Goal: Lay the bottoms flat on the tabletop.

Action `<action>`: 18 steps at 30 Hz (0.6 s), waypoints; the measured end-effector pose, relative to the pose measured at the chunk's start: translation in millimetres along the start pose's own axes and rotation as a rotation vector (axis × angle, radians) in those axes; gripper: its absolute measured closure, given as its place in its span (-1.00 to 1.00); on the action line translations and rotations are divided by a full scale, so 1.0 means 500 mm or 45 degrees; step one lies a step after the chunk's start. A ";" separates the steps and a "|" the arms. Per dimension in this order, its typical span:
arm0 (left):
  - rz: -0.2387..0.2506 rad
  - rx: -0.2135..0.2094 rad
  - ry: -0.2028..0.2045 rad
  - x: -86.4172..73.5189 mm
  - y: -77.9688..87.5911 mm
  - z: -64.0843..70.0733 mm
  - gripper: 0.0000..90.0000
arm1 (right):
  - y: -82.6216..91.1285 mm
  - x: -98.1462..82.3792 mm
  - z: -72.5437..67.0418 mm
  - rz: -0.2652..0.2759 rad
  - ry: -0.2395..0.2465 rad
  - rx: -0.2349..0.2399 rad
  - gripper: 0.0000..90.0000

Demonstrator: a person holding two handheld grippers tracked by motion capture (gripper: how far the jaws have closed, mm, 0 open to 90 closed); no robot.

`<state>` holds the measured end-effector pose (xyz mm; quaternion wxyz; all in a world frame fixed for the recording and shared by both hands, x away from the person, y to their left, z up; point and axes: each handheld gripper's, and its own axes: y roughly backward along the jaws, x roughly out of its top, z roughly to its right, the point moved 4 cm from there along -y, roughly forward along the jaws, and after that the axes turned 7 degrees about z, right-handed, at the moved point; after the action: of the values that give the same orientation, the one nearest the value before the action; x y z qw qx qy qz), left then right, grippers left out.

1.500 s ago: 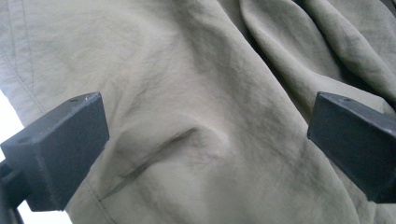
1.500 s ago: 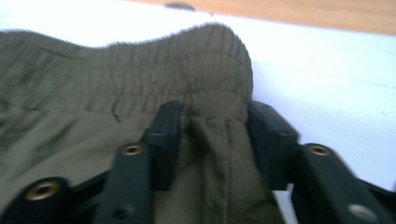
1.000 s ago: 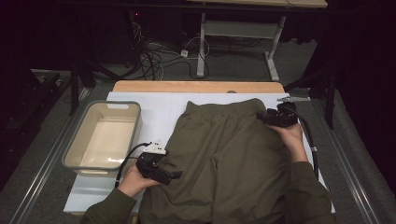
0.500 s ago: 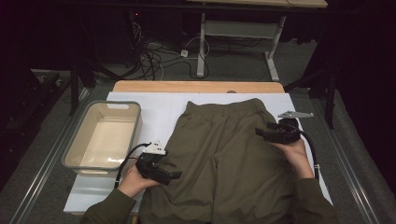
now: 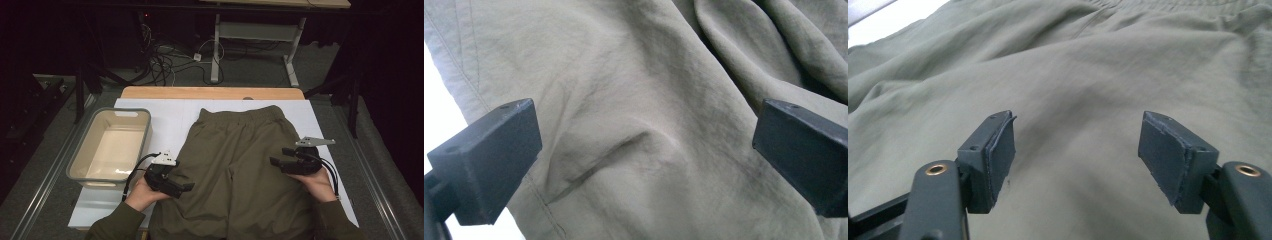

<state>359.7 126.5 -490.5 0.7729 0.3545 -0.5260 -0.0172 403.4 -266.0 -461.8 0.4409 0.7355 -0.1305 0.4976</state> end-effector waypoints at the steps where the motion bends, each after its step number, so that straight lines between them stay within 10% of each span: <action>1: 0.003 0.005 0.001 0.001 0.000 0.001 -1.00 | 0.005 -0.002 -0.004 0.008 0.009 0.003 -0.31; 18: 0.007 0.011 -0.013 0.003 0.002 0.005 -1.00 | 0.080 -0.076 -0.063 0.031 0.070 0.088 -0.36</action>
<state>357.9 125.4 -488.0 0.7688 0.3562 -0.5309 -0.0146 340.8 -273.8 -469.6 0.4126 0.7348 -0.1100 0.5270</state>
